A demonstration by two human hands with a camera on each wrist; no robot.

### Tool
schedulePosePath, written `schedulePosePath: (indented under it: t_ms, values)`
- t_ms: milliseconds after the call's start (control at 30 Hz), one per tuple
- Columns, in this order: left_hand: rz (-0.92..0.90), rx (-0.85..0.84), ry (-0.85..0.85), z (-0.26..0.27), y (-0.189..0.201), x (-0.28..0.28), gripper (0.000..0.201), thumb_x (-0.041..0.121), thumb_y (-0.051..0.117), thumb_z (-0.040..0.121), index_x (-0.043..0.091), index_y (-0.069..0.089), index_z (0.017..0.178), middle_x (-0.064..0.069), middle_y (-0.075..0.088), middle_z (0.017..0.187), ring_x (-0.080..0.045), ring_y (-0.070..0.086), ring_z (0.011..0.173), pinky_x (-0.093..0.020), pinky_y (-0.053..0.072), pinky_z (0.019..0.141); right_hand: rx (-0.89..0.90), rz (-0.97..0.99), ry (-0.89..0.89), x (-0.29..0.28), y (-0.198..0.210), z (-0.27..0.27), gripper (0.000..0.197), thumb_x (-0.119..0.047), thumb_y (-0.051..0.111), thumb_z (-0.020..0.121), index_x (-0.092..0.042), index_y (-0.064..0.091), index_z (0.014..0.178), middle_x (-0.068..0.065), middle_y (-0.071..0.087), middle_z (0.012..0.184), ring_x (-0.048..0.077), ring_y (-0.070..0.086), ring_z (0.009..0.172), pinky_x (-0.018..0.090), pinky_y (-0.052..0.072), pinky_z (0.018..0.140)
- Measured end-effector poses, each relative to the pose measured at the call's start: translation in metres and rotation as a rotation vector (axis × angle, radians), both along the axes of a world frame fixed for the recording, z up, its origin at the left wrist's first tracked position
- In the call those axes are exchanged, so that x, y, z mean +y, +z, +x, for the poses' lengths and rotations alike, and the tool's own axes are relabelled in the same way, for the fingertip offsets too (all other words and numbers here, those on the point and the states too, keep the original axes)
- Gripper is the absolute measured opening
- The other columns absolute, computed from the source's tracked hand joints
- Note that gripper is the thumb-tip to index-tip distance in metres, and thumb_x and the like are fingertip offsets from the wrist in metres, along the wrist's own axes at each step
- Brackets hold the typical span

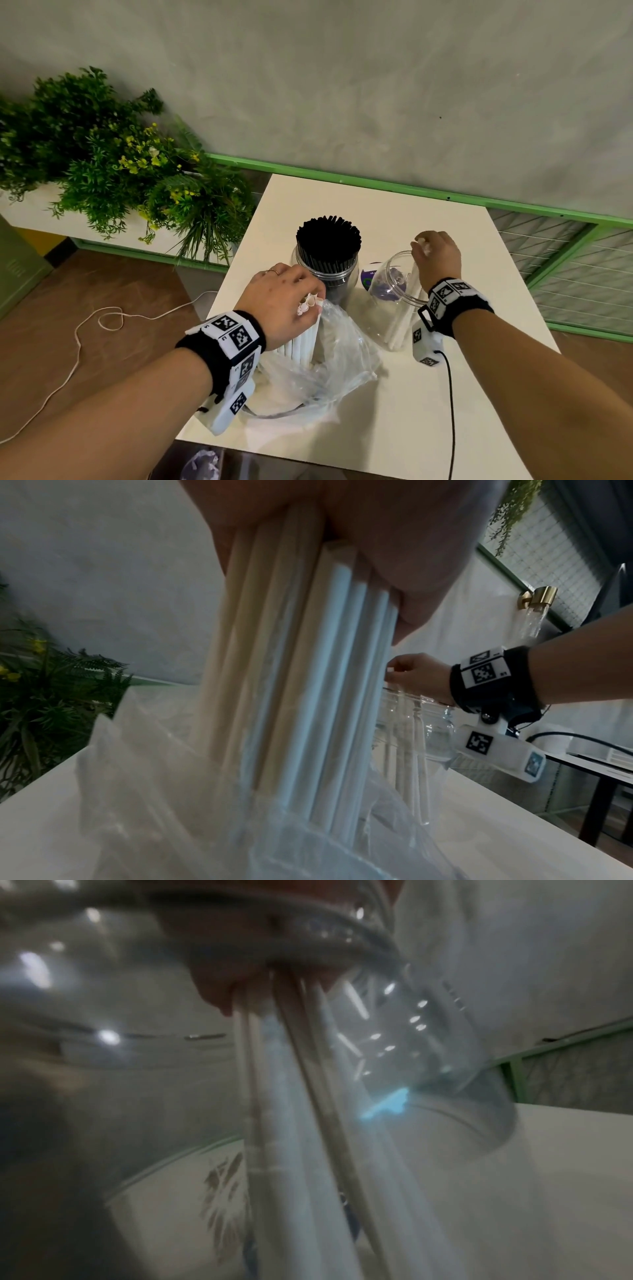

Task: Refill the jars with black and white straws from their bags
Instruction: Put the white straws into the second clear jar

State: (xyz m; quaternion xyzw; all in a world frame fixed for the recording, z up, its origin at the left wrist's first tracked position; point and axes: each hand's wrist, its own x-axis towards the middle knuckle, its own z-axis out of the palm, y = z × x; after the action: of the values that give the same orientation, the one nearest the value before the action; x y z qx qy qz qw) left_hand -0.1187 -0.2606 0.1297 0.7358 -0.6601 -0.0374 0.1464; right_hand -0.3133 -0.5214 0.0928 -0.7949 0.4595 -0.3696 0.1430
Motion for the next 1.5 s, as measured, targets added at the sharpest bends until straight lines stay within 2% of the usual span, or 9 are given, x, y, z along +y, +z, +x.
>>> schedulePosePath:
  t_ms: [133,333,533,700,867,1033,1133,1333,1500]
  values:
    - [-0.003,0.005,-0.014,0.000,0.000,0.000,0.031,0.052,0.035,0.080,0.038,0.056,0.099,0.016,0.054,0.102,-0.017,0.050,0.093,-0.034,0.043,0.077,-0.179,-0.103,-0.043,0.002,0.008,0.000,0.014,-0.009,0.061,0.091,0.001,0.064,0.100,0.018,0.059,0.097,0.032,0.056,0.085,0.028,0.040,0.075]
    - [-0.009,0.000,-0.021,0.000,0.001,0.001,0.031,0.052,0.034,0.081,0.038,0.056,0.099,0.015,0.055,0.103,-0.016,0.051,0.093,-0.032,0.040,0.074,0.046,0.098,-0.037,0.002,0.004,-0.008,0.023,-0.019,0.051,0.097,-0.009,0.057,0.116,0.013,0.059,0.106,0.030,0.055,0.090,0.028,0.036,0.070]
    - [-0.005,0.001,-0.016,0.003,0.000,0.001,0.031,0.052,0.034,0.081,0.038,0.055,0.099,0.015,0.055,0.102,-0.015,0.050,0.092,-0.032,0.042,0.075,-0.094,-0.041,-0.088,-0.005,0.005,-0.002,0.021,-0.007,0.046,0.097,0.001,0.060,0.111,0.021,0.060,0.107,0.039,0.050,0.100,0.031,0.034,0.081]
    - [0.009,-0.001,-0.008,0.006,-0.001,0.000,0.030,0.052,0.034,0.081,0.039,0.054,0.100,0.016,0.054,0.103,-0.015,0.049,0.093,-0.032,0.042,0.077,0.016,0.078,-0.057,-0.013,0.004,-0.010,0.027,-0.009,0.041,0.099,-0.005,0.064,0.112,0.021,0.060,0.110,0.042,0.047,0.104,0.039,0.035,0.089]
    - [0.008,-0.001,-0.008,0.008,-0.001,-0.001,0.033,0.054,0.032,0.080,0.039,0.054,0.100,0.015,0.054,0.104,-0.016,0.050,0.094,-0.034,0.044,0.079,-0.022,0.113,0.004,0.004,0.012,-0.032,0.041,-0.038,0.041,0.099,-0.016,0.057,0.130,0.016,0.050,0.130,0.034,0.043,0.121,0.036,0.032,0.104]
    - [-0.005,0.006,-0.010,0.011,-0.001,0.001,0.033,0.054,0.033,0.080,0.038,0.055,0.098,0.016,0.054,0.101,-0.016,0.050,0.091,-0.035,0.046,0.077,0.040,0.127,0.072,0.025,-0.009,-0.058,0.057,-0.035,0.053,0.094,-0.021,0.033,0.146,0.009,0.030,0.149,0.025,0.030,0.136,0.036,0.026,0.112]
    - [-0.012,0.001,-0.007,0.012,-0.002,0.001,0.031,0.054,0.034,0.081,0.039,0.054,0.098,0.015,0.054,0.099,-0.016,0.050,0.088,-0.034,0.045,0.074,0.170,0.146,0.106,0.020,-0.009,-0.053,0.061,-0.029,0.056,0.094,-0.023,0.028,0.148,0.009,0.020,0.154,0.030,0.025,0.138,0.041,0.023,0.113]
    - [-0.012,0.008,0.004,0.012,-0.002,0.001,0.030,0.054,0.035,0.081,0.039,0.055,0.098,0.014,0.055,0.101,-0.018,0.051,0.090,-0.034,0.046,0.076,0.483,0.192,0.101,0.001,0.009,-0.026,0.052,-0.033,0.055,0.094,-0.028,0.037,0.143,0.012,0.032,0.143,0.035,0.032,0.128,0.046,0.032,0.103]
    - [-0.004,-0.005,0.002,0.012,-0.001,0.003,0.031,0.054,0.034,0.082,0.039,0.055,0.099,0.015,0.054,0.101,-0.017,0.050,0.091,-0.034,0.045,0.074,0.523,0.085,0.044,-0.002,0.016,-0.013,0.029,-0.028,0.049,0.097,-0.015,0.055,0.123,0.013,0.043,0.122,0.033,0.035,0.114,0.044,0.034,0.094]
